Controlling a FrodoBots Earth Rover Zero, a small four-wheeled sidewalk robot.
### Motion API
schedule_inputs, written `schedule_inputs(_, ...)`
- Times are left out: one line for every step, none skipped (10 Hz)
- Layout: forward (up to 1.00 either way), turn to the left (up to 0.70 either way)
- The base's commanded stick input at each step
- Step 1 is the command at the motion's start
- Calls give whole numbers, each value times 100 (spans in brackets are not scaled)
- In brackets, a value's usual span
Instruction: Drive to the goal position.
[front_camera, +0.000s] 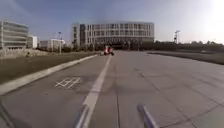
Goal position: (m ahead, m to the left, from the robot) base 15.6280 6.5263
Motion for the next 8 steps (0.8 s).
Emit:
schedule_inputs(70,-14)
schedule_inputs(70,-14)
schedule_inputs(70,-14)
schedule_inputs(70,-14)
schedule_inputs(70,-14)
schedule_inputs(70,-14)
schedule_inputs(70,-14)
schedule_inputs(70,-14)
